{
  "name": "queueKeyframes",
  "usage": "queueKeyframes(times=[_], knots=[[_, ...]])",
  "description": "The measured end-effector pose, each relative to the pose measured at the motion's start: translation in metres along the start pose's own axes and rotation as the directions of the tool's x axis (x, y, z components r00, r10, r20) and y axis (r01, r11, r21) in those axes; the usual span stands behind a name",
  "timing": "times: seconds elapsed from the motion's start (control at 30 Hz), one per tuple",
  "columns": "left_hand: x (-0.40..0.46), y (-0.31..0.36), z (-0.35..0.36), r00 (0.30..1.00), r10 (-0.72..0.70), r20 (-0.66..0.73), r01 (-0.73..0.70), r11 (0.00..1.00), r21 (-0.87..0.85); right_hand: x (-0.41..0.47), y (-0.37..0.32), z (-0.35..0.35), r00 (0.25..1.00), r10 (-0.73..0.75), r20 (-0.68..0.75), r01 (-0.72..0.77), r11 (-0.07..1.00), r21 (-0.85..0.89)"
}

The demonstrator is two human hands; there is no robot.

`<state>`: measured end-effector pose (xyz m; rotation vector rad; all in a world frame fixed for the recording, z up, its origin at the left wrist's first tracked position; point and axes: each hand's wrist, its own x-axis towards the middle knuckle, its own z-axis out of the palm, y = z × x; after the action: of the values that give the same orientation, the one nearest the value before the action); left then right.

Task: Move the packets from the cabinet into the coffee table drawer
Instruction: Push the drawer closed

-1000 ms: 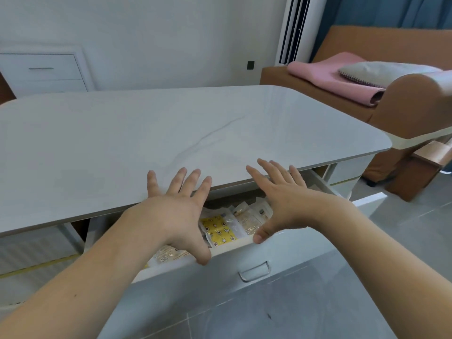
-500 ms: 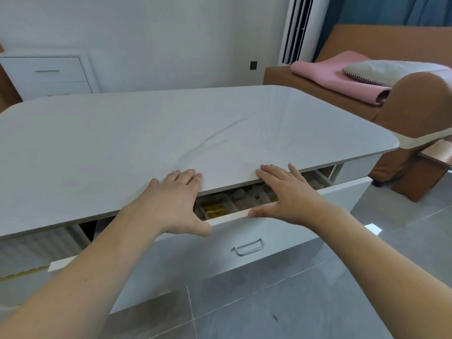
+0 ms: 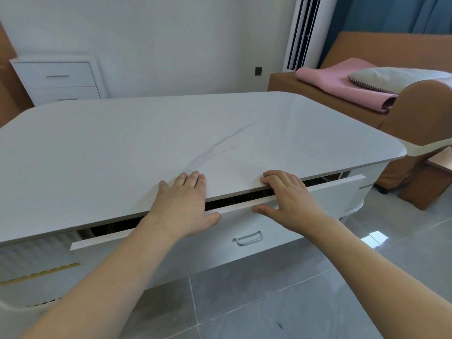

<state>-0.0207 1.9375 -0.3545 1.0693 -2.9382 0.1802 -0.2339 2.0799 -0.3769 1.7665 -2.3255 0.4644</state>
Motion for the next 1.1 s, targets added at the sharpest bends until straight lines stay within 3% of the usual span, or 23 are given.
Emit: queueKeyframes(times=[0.57, 0.9, 1.1], knots=[[-0.001, -0.002, 0.026, 0.946, 0.025, -0.325, 0.013, 0.993, 0.115, 0.012, -0.022, 0.031, 0.944, 0.122, -0.308, -0.151, 0.986, -0.073], [0.000, -0.002, 0.025, 0.931, 0.043, -0.363, -0.005, 0.995, 0.103, 0.010, -0.020, 0.028, 0.956, 0.102, -0.274, -0.134, 0.986, -0.098], [0.003, 0.000, 0.023, 0.930, 0.028, -0.366, -0.039, 0.999, -0.022, 0.008, -0.018, 0.023, 0.978, 0.074, -0.194, -0.093, 0.992, -0.090]])
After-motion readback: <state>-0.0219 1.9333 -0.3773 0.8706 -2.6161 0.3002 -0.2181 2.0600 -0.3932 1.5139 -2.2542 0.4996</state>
